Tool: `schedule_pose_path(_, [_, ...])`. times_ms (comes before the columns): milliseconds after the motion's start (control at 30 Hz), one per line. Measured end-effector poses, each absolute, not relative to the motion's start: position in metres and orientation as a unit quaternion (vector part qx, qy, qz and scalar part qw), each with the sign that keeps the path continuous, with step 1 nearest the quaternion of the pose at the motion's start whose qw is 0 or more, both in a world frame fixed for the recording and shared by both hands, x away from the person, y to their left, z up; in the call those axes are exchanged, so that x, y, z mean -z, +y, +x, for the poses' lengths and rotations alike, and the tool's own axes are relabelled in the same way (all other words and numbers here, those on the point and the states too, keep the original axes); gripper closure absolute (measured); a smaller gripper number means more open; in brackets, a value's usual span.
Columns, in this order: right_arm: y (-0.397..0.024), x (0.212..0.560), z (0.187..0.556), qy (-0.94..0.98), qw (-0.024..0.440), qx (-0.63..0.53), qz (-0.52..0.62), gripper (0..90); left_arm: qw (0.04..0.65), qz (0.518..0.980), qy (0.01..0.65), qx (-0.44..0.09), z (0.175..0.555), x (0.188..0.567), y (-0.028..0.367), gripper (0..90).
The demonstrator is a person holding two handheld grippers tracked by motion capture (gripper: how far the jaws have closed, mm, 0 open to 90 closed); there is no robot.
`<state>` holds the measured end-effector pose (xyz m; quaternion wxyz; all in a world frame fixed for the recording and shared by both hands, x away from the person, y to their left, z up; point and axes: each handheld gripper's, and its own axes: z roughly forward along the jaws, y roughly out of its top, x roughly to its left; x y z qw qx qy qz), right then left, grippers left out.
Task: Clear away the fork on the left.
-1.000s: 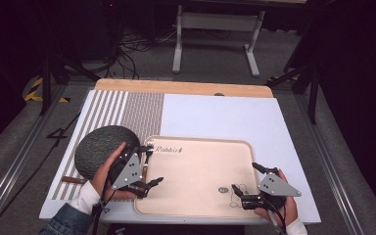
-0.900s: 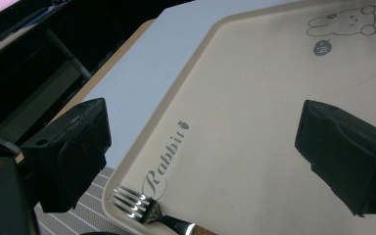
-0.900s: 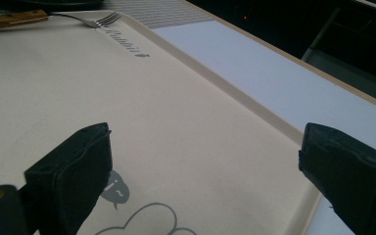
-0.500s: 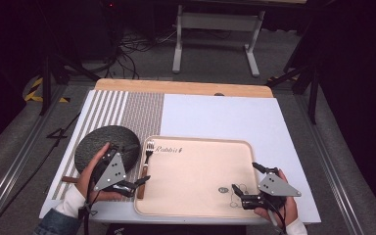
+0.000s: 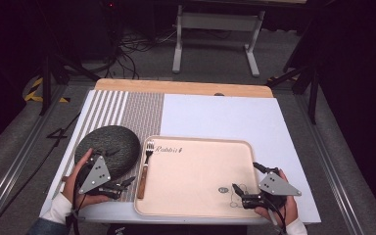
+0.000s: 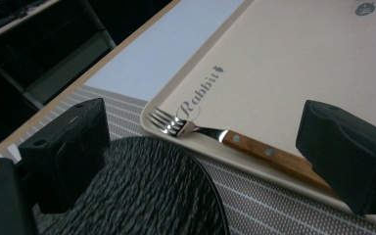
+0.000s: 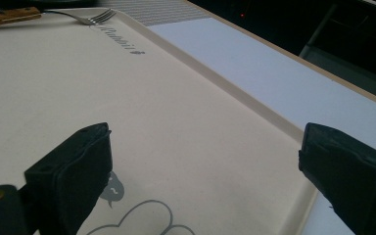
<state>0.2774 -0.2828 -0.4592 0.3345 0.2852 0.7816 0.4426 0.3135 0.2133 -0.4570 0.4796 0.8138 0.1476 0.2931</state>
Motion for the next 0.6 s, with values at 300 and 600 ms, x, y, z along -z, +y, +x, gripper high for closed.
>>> schedule_pose_path(300, [-0.283,0.46,0.277,0.781,0.337,-0.441,0.286,6.4,0.482,0.808,0.182,-0.285,0.308,0.47,0.228,5.2])
schedule_pose_path(600, [-0.284,0.46,0.277,0.778,0.339,-0.443,0.29,6.4,0.484,0.81,0.188,-0.273,0.309,0.475,0.228,4.9])
